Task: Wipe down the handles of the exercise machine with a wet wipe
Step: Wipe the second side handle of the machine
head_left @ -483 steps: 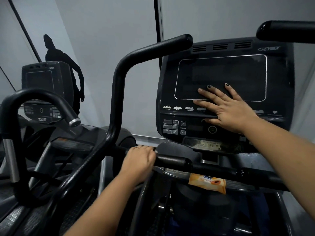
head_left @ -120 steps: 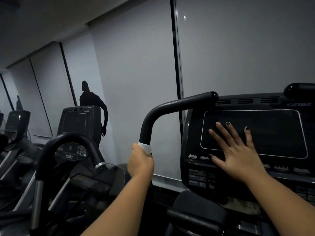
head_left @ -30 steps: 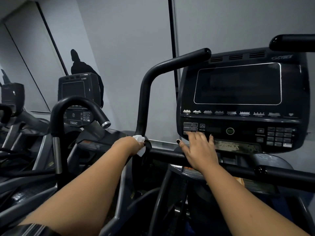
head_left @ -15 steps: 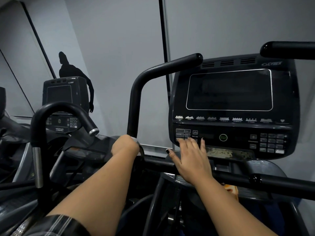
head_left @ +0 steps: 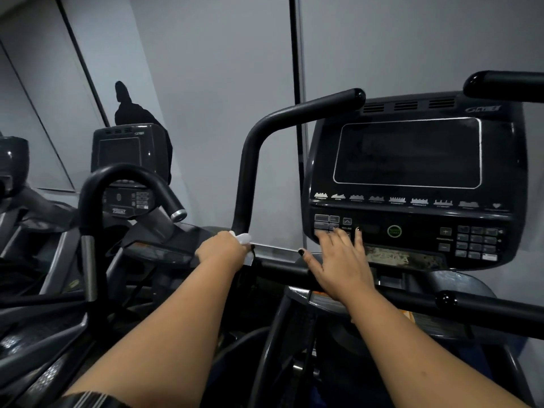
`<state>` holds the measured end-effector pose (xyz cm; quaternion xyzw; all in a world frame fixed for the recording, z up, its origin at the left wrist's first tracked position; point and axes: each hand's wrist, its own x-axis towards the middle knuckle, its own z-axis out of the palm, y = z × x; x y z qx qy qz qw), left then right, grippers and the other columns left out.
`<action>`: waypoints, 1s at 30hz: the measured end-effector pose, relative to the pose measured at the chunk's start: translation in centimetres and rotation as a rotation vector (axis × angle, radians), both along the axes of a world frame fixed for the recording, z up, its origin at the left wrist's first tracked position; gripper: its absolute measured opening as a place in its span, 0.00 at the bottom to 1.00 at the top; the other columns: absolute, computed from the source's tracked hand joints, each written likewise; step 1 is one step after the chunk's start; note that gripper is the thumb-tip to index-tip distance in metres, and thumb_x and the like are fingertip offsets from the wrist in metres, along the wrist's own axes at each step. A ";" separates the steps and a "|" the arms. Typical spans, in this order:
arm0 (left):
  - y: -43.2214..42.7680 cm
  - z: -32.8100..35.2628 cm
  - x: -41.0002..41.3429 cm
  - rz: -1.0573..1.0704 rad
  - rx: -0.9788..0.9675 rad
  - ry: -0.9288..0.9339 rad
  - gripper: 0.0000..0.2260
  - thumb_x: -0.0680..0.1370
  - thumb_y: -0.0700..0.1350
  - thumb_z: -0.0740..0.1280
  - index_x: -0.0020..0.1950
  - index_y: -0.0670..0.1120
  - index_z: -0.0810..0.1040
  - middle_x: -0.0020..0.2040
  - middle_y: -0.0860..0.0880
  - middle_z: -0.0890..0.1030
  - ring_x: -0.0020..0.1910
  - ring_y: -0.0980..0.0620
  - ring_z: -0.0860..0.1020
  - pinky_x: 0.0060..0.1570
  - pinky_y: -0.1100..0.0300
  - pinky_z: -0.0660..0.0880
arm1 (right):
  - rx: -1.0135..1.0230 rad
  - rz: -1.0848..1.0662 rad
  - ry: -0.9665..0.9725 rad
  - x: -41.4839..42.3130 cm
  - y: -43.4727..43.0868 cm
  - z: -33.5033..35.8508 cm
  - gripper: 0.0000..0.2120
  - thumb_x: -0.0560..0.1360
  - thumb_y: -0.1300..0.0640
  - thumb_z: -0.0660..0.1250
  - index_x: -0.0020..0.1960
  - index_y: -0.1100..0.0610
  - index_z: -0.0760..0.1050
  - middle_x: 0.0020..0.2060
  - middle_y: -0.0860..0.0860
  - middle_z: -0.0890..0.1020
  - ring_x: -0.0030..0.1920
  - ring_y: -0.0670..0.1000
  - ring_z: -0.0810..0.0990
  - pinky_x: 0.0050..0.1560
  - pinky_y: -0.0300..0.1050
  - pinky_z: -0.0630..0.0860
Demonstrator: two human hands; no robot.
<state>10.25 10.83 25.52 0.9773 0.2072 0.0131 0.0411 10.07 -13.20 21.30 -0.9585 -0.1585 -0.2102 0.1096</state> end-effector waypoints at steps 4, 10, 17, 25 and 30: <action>-0.7 1.9 -3.2 -0.010 0.034 0.138 0.22 0.75 0.52 0.54 0.68 0.51 0.72 0.59 0.49 0.77 0.49 0.43 0.75 0.49 0.51 0.70 | -0.053 -0.015 0.001 -0.1 -0.1 -0.2 0.34 0.78 0.32 0.41 0.74 0.52 0.61 0.68 0.50 0.72 0.74 0.53 0.60 0.76 0.61 0.42; -2.0 1.8 -6.3 0.078 0.258 0.201 0.18 0.75 0.42 0.62 0.65 0.44 0.74 0.59 0.48 0.77 0.54 0.42 0.79 0.45 0.51 0.73 | -0.097 -0.017 0.020 -0.5 0.1 -0.3 0.37 0.77 0.31 0.37 0.75 0.52 0.61 0.67 0.50 0.74 0.74 0.53 0.61 0.76 0.62 0.40; -3.7 1.7 -4.2 0.138 0.302 0.138 0.17 0.77 0.40 0.63 0.65 0.41 0.67 0.57 0.45 0.79 0.52 0.43 0.80 0.49 0.51 0.74 | -0.148 -0.034 -0.004 -0.2 0.3 -0.6 0.39 0.76 0.30 0.34 0.74 0.52 0.61 0.66 0.49 0.74 0.74 0.53 0.61 0.75 0.63 0.39; -2.1 3.7 -3.3 0.015 -0.056 0.157 0.04 0.69 0.39 0.70 0.42 0.44 0.76 0.40 0.48 0.79 0.42 0.45 0.81 0.43 0.56 0.78 | -0.141 -0.013 -0.005 -0.1 0.3 -0.2 0.34 0.78 0.33 0.40 0.73 0.52 0.62 0.66 0.50 0.75 0.73 0.53 0.62 0.76 0.63 0.41; -1.0 3.3 -5.2 -0.028 -0.327 0.249 0.06 0.69 0.35 0.60 0.38 0.37 0.76 0.29 0.40 0.76 0.29 0.42 0.75 0.35 0.55 0.75 | -0.115 -0.009 0.014 -0.4 0.3 0.0 0.32 0.79 0.34 0.42 0.72 0.52 0.63 0.65 0.50 0.75 0.72 0.53 0.63 0.76 0.63 0.43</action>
